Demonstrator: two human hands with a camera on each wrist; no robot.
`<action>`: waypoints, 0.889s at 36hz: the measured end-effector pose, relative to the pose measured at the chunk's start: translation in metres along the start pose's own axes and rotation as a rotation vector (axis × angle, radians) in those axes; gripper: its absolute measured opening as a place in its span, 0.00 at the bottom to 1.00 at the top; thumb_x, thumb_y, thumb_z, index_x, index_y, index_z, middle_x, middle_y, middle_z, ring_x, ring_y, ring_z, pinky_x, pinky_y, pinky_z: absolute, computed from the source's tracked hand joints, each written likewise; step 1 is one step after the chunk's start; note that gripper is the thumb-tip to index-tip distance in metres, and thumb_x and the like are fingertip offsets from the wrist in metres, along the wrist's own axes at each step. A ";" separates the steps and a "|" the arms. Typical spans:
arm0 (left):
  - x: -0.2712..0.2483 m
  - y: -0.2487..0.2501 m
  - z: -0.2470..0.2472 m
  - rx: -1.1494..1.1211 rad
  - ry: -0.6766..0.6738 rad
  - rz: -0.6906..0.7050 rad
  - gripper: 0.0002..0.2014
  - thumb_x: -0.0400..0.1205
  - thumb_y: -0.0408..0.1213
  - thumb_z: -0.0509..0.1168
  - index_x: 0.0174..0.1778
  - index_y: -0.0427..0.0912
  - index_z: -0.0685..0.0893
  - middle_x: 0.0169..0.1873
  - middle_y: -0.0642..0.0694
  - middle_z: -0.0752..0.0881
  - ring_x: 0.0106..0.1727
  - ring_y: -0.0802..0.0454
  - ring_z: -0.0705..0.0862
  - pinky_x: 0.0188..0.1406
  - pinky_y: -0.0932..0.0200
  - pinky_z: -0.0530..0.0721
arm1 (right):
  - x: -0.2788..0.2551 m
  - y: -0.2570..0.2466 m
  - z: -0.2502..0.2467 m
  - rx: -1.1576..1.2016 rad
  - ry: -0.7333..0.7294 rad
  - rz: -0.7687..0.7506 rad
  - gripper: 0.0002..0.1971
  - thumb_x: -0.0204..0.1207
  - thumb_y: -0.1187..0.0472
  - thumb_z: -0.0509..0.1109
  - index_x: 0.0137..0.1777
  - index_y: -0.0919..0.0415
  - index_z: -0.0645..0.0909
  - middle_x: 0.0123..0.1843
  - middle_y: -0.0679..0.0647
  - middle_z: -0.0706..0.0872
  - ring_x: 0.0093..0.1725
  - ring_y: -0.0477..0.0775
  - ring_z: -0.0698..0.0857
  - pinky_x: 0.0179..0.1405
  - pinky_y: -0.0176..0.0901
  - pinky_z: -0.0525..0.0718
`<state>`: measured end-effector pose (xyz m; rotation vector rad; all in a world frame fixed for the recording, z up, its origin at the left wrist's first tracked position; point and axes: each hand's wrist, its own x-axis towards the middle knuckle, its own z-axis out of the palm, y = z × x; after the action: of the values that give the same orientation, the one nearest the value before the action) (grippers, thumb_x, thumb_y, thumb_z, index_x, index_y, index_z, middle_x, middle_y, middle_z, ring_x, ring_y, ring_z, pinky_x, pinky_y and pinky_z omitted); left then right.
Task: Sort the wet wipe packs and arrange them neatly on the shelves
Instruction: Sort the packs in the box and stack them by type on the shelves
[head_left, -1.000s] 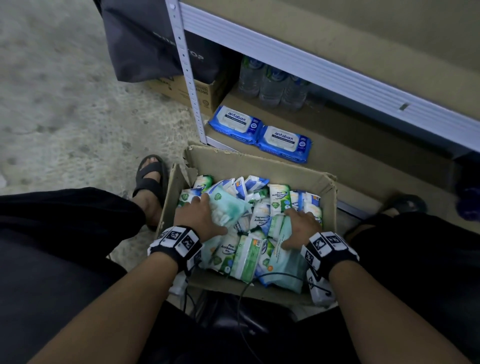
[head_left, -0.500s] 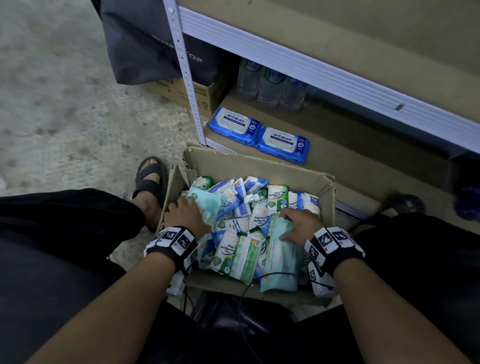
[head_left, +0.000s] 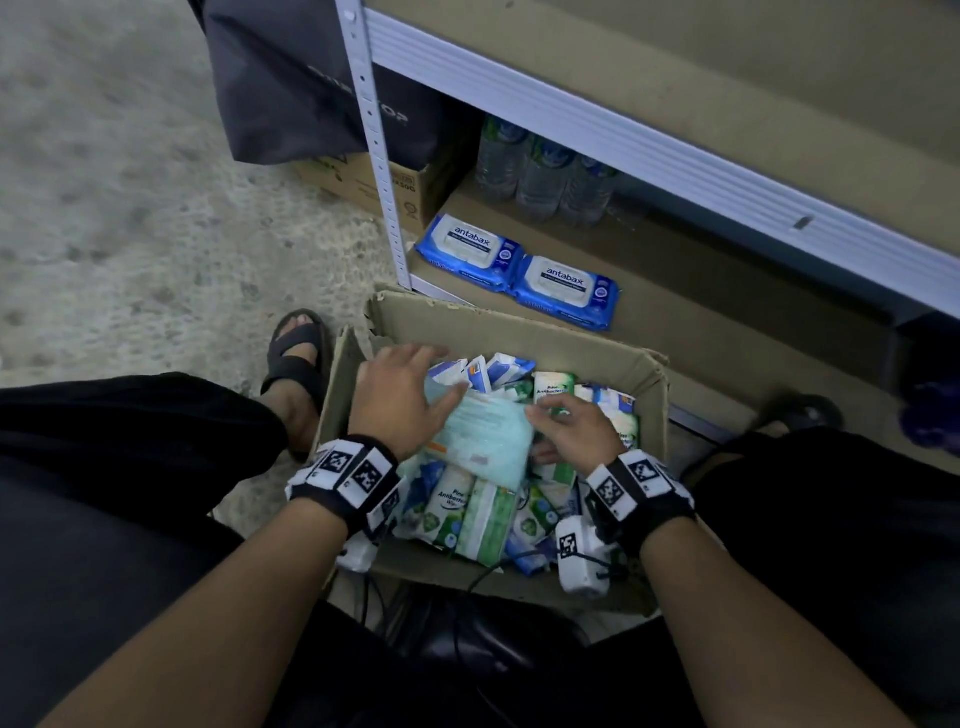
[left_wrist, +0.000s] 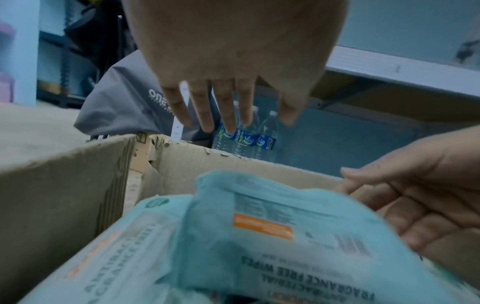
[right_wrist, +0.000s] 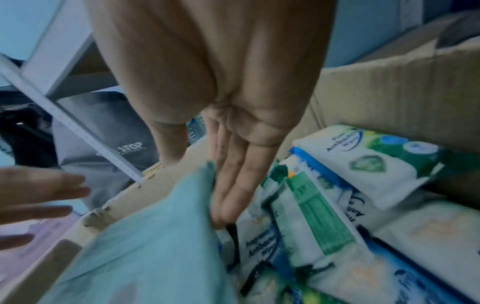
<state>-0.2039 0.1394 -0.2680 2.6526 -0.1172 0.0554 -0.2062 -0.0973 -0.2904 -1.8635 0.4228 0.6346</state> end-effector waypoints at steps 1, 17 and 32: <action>-0.001 -0.002 0.003 0.052 -0.105 0.032 0.33 0.75 0.66 0.57 0.70 0.49 0.80 0.66 0.45 0.83 0.68 0.42 0.77 0.66 0.45 0.75 | 0.000 0.002 0.000 -0.050 0.017 -0.020 0.12 0.78 0.53 0.75 0.56 0.59 0.82 0.49 0.63 0.91 0.39 0.61 0.90 0.48 0.53 0.91; -0.018 0.000 0.030 0.498 -0.487 0.047 0.48 0.70 0.55 0.75 0.83 0.51 0.57 0.74 0.47 0.68 0.69 0.41 0.69 0.67 0.44 0.68 | 0.013 0.054 -0.041 -1.095 -0.002 0.091 0.37 0.79 0.50 0.67 0.85 0.55 0.56 0.78 0.61 0.64 0.75 0.67 0.70 0.70 0.54 0.75; 0.001 -0.009 -0.013 0.375 -0.293 -0.054 0.35 0.59 0.64 0.75 0.61 0.54 0.85 0.51 0.48 0.77 0.56 0.42 0.72 0.54 0.45 0.66 | 0.010 0.042 -0.029 -0.983 -0.084 0.113 0.12 0.79 0.56 0.67 0.55 0.63 0.83 0.55 0.60 0.85 0.52 0.60 0.85 0.50 0.48 0.85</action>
<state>-0.2024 0.1535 -0.2605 3.0210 -0.1425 -0.3640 -0.2153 -0.1395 -0.3195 -2.7275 0.1526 1.1221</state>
